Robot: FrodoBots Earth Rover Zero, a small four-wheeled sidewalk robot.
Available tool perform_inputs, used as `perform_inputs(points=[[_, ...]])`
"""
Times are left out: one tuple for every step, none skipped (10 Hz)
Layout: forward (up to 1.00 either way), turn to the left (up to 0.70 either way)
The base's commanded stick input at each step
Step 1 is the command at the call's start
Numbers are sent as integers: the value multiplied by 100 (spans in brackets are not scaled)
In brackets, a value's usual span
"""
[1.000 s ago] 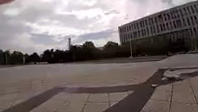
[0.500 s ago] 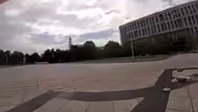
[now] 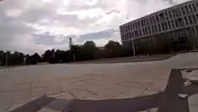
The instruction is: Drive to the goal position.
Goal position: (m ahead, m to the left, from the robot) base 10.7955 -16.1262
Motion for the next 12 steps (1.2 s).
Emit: perform_inputs(points=[[70, 0], [70, -25], [70, -34], [70, -34], [70, -34], [70, -34], [70, -34], [70, -34], [70, -34], [70, -34], [70, -34], [70, -34]])
